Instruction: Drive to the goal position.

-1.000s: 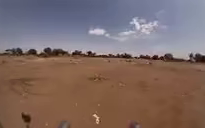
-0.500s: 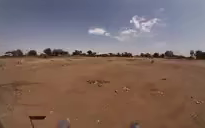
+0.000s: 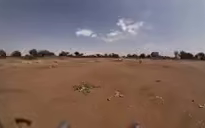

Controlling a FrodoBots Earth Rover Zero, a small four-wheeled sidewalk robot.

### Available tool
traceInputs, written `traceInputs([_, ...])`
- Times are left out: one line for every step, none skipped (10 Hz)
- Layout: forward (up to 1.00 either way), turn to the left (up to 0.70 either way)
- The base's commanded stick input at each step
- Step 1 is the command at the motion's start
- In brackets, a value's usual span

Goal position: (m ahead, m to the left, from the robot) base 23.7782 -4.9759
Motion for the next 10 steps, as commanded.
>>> traceInputs([0.70, 0.00])
traceInputs([0.70, 0.00])
traceInputs([0.70, 0.00])
traceInputs([0.70, 0.00])
traceInputs([0.70, 0.00])
traceInputs([0.70, 0.00])
traceInputs([0.70, 0.00])
traceInputs([0.70, 0.00])
traceInputs([0.70, 0.00])
traceInputs([0.70, 0.00])
